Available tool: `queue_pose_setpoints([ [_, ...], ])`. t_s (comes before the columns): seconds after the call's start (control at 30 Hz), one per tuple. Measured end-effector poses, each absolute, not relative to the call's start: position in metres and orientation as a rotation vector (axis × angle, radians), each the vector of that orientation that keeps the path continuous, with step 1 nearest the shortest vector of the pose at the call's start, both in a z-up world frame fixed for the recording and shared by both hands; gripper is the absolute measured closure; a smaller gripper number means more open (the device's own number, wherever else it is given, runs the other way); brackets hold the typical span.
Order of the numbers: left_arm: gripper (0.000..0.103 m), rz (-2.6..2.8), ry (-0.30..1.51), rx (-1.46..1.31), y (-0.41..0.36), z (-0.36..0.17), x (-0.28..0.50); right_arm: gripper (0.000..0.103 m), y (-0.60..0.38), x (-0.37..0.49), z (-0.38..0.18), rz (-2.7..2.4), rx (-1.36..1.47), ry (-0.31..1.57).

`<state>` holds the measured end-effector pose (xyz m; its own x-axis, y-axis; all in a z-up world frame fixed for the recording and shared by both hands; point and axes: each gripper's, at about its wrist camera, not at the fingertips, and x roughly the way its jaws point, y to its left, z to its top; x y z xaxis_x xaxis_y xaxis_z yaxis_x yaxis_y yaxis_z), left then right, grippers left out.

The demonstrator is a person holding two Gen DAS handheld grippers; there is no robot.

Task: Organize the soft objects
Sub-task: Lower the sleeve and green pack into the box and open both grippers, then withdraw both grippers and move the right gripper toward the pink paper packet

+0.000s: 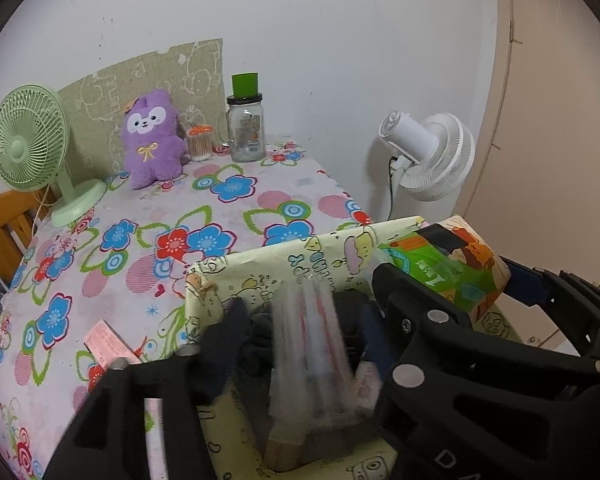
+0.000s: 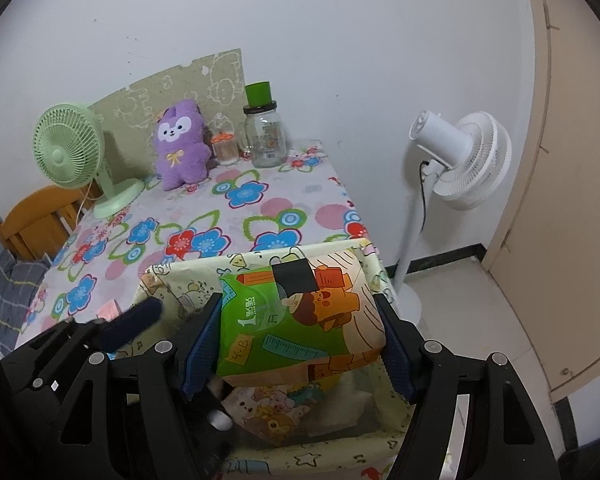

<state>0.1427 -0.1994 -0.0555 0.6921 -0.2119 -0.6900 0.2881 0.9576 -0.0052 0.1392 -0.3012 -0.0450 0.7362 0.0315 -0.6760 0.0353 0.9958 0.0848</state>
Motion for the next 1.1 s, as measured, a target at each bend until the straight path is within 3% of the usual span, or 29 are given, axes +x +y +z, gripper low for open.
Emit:
queue_pose_setpoints([
  [0.2,0.024,-0.243,0.749,0.140,-0.197,-0.054,0.140,0.025,-0.297,0.143,-0.048,0.006,0.099,0.743],
  [0.4,0.011,-0.277,0.736,0.128,-0.192,-0.049,0.135,0.012,-0.292,0.140,-0.044,0.011,0.101,0.731],
  [1.1,0.008,-0.245,0.676,0.112,-0.139,-0.021,0.099,0.009,-0.238,0.105,-0.014,0.040,0.068,0.670],
])
